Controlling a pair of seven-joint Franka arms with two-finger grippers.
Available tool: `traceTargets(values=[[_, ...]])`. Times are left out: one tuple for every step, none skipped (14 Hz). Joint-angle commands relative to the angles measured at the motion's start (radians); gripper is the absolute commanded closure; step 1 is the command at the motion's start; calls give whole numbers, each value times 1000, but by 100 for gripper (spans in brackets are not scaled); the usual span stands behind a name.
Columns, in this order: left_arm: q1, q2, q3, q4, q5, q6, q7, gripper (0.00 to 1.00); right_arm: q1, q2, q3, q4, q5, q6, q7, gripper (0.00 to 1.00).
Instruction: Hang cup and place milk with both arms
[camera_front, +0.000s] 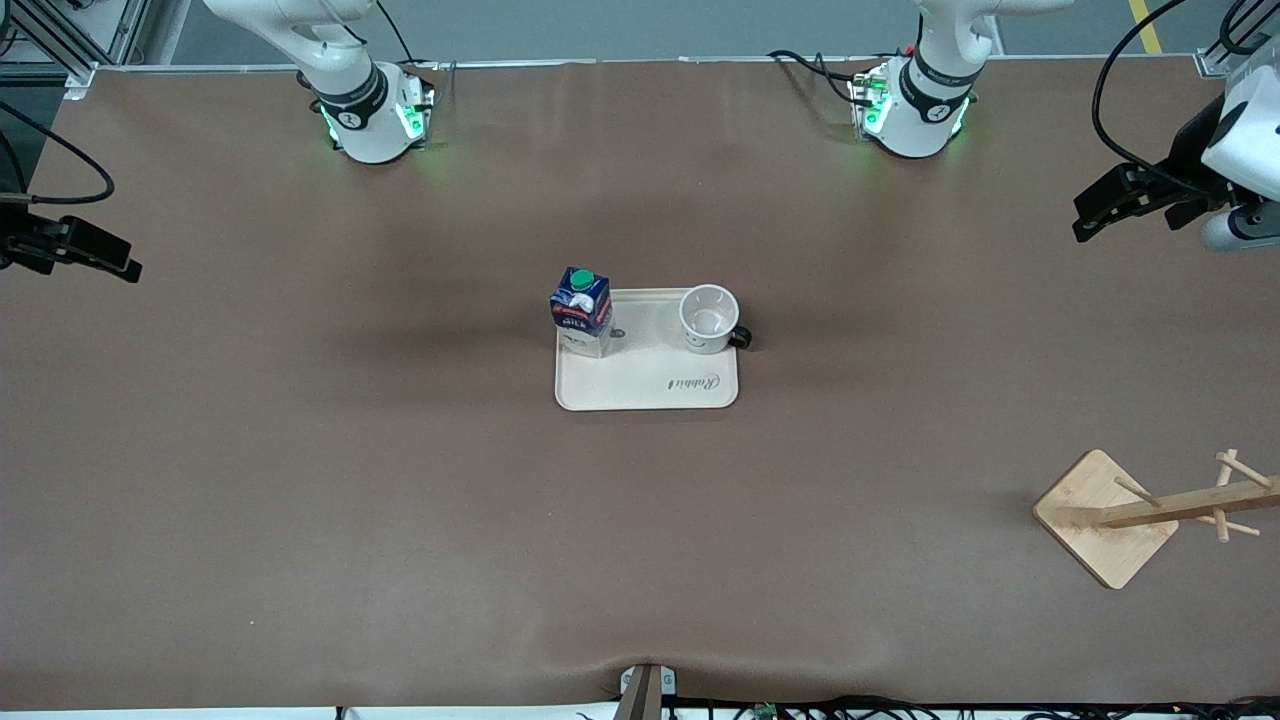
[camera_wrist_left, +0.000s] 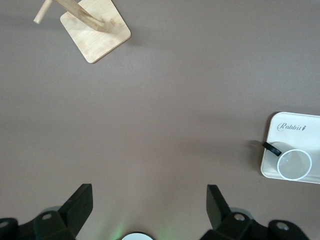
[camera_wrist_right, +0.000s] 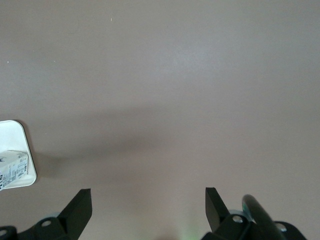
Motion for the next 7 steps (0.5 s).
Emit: traceTargets(values=[[-2, 9, 2, 16, -14, -11, 11, 0, -11, -4, 6, 11, 15, -10, -12, 0], [-3, 10, 1, 17, -14, -11, 11, 0, -11, -4, 6, 11, 15, -10, -12, 0], [-5, 12, 2, 22, -13, -11, 11, 0, -11, -4, 6, 11, 15, -10, -12, 0], [-5, 13, 2, 22, -13, -11, 11, 0, -11, -4, 6, 11, 15, -10, -12, 0], [-5, 18, 2, 24, -13, -11, 7, 0, -11, -4, 6, 11, 15, -10, -12, 0], [-5, 20, 2, 24, -14, -11, 8, 0, -11, -4, 6, 11, 15, -9, -12, 0], [-6, 20, 2, 24, -14, -11, 10, 0, -11, -4, 6, 11, 15, -10, -12, 0]])
